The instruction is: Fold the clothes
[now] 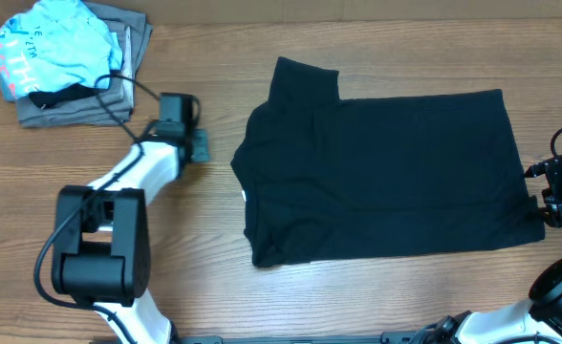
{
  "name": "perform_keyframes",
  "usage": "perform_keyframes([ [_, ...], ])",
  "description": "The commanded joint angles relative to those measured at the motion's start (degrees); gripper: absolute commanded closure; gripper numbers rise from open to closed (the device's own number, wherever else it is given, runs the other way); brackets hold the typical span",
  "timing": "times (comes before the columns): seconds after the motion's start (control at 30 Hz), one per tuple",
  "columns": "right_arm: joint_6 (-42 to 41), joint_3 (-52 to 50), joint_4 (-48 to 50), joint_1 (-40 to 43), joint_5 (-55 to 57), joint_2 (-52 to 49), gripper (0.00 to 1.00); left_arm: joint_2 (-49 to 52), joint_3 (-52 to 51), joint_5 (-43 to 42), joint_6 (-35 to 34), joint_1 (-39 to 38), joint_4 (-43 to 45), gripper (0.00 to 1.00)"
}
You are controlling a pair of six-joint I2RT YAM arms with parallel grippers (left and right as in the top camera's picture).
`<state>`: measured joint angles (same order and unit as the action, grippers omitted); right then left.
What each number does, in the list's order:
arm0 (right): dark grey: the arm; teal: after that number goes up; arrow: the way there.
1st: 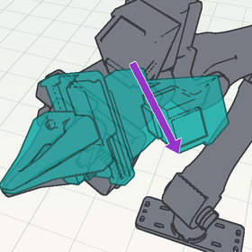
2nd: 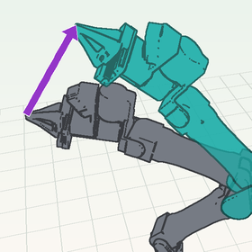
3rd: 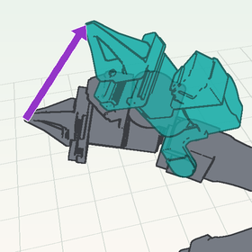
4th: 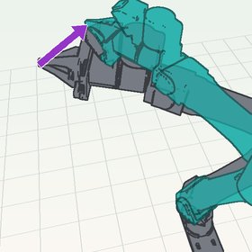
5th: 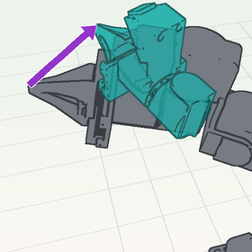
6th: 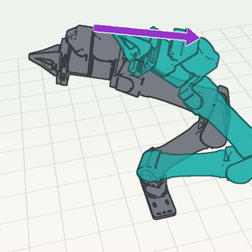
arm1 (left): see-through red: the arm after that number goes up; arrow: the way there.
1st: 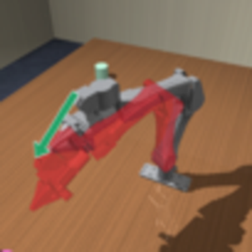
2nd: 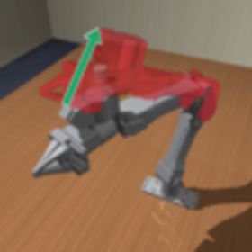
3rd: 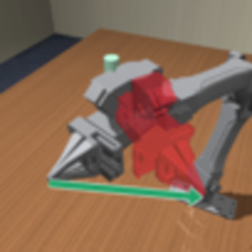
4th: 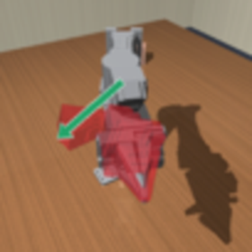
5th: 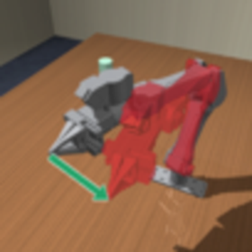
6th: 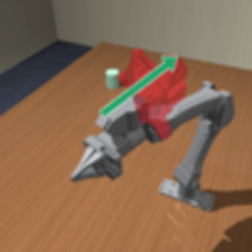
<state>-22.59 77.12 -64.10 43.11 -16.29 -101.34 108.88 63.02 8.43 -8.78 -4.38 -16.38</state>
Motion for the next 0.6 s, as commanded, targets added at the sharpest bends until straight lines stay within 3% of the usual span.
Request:
perform_keyframes([
  [0.0, 0.35, 0.09, 0.15, 0.00, -0.31, 0.28, 0.25, 0.07, 5.95, -0.61, 1.27, 0.44, -5.14, 0.82],
  [0.1, 0.35, 0.09, 0.39, 0.00, -0.31, 0.28, 0.25, -0.70, 12.28, -1.07, 0.57, -0.94, -12.55, 0.96],
  [0.33, 0.37, 0.09, 0.74, 0.00, -0.24, 0.28, 0.25, -1.60, 25.79, -11.02, -3.93, -5.92, -26.88, 0.96],
  [0.57, 0.37, 0.09, 1.01, 0.00, 0.00, 0.28, 0.24, 0.22, 23.17, -18.21, -7.13, -10.10, -28.83, 0.96],
])
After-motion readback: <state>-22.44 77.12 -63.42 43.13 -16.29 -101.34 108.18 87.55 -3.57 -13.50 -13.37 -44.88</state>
